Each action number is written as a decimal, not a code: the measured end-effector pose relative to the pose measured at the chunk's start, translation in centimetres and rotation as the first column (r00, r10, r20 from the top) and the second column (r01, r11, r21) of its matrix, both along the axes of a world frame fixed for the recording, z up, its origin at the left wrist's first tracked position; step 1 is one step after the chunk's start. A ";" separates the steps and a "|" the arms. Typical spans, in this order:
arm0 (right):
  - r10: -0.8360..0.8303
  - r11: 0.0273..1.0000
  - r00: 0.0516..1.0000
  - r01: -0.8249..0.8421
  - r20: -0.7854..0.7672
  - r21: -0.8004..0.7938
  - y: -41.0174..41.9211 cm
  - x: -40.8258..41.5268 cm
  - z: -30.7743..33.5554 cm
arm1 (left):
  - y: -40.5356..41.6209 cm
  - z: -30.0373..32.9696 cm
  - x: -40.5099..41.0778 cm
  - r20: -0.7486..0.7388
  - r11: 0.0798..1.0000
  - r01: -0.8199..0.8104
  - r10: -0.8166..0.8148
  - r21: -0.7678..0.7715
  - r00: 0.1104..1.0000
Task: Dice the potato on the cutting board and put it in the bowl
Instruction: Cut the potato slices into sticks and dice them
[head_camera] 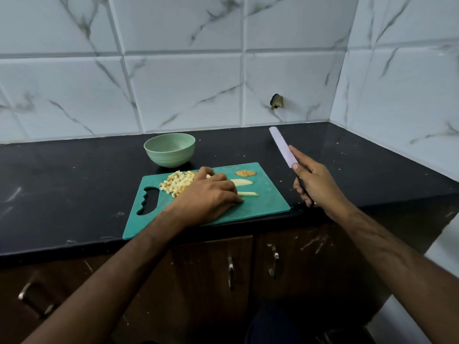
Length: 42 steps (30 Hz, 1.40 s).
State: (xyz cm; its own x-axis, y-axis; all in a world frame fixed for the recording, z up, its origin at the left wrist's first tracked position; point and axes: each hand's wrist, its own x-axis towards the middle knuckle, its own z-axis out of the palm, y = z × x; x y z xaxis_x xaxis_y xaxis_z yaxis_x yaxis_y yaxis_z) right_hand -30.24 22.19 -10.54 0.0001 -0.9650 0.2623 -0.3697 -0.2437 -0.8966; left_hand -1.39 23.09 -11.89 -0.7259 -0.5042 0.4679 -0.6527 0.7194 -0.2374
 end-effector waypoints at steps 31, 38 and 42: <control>0.189 0.980 0.652 -0.176 -0.734 0.096 5.5 1.9 2.8 | -1.0 -1.0 -0.5 -0.241 0.977 -0.058 0.108 0.204 0.964; 0.192 0.979 0.578 -0.170 -0.793 0.114 7.4 1.1 1.4 | -1.1 -1.3 -0.3 -0.264 0.977 -0.028 0.084 0.209 0.961; 0.188 0.980 0.539 -0.154 -0.821 0.124 8.4 1.2 0.6 | -1.1 -1.3 -0.5 -0.257 0.971 -0.035 0.098 0.238 0.962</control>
State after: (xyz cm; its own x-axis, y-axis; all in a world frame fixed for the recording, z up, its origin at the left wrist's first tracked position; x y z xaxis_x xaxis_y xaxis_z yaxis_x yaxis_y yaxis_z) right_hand -29.05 30.61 -9.92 0.3659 -0.9303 0.0271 -0.9041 -0.3622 -0.2268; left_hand -1.85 21.99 -13.16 -0.5526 -0.6635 0.5044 -0.7177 0.6865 0.1166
